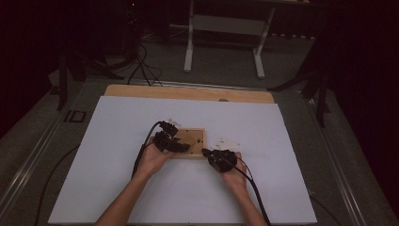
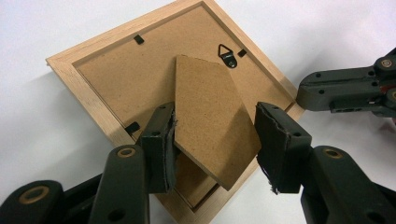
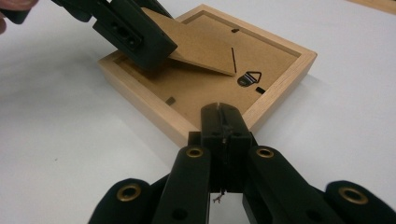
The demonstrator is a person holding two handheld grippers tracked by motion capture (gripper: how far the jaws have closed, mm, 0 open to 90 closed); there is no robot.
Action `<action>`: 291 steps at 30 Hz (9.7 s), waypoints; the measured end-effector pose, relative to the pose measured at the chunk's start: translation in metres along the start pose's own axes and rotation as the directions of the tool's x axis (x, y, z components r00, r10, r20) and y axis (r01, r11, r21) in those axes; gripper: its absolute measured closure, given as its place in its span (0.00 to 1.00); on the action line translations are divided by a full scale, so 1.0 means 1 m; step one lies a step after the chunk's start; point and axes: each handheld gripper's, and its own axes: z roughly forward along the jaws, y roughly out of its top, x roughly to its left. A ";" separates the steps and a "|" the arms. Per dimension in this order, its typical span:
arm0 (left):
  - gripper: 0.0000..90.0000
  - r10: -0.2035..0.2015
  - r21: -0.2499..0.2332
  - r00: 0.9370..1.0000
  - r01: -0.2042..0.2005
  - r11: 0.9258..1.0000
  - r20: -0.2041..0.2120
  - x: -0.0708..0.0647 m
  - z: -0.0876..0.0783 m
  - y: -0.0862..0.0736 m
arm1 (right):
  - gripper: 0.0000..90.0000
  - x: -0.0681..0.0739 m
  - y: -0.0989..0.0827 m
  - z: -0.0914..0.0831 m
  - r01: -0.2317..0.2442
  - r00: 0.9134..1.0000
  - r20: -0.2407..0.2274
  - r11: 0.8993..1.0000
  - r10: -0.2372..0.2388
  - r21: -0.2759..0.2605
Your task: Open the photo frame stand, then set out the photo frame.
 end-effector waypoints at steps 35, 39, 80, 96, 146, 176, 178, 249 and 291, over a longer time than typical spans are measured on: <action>0.57 0.186 -0.087 0.970 -0.201 0.976 -0.155 -0.028 -0.008 -0.020 | 0.70 -0.014 0.032 -0.021 0.008 1.000 0.028 1.000 -0.008 -0.023; 0.57 0.196 -0.101 0.966 -0.215 0.971 -0.169 -0.030 -0.008 -0.023 | 0.68 -0.015 0.036 -0.020 0.006 1.000 0.027 1.000 -0.006 -0.022; 0.57 0.244 -0.209 0.927 -0.308 0.928 -0.286 -0.046 -0.006 -0.052 | 0.46 -0.047 0.055 0.013 -0.165 0.983 -0.074 0.985 0.169 0.057; 0.57 0.326 -0.251 0.879 -0.422 0.871 -0.347 -0.056 -0.009 -0.067 | 0.43 -0.049 0.055 0.027 -0.199 0.964 -0.158 0.974 0.215 0.111; 0.82 0.108 -0.205 0.992 -0.091 0.975 0.072 -0.020 -0.024 -0.054 | 0.57 -0.034 0.055 -0.006 -0.088 0.985 -0.150 0.996 0.088 0.003; 0.85 0.274 -0.146 0.960 -0.279 0.949 -0.052 -0.045 -0.027 -0.066 | 0.58 0.002 0.047 -0.030 0.082 0.994 -0.072 0.996 -0.085 -0.035; 0.85 0.280 -0.144 0.958 -0.285 0.948 -0.056 -0.046 -0.028 -0.066 | 0.58 0.005 0.045 -0.032 0.090 0.993 -0.069 0.995 -0.093 -0.041; 0.73 0.315 -0.114 0.948 -0.319 0.941 -0.052 -0.056 -0.037 -0.082 | 0.43 0.034 0.015 -0.053 0.150 0.986 -0.067 0.987 -0.154 -0.064; 0.73 0.276 -0.135 0.960 -0.281 0.950 -0.057 -0.046 -0.053 -0.098 | 0.58 0.002 0.003 -0.072 0.140 0.982 -0.127 0.990 -0.137 0.012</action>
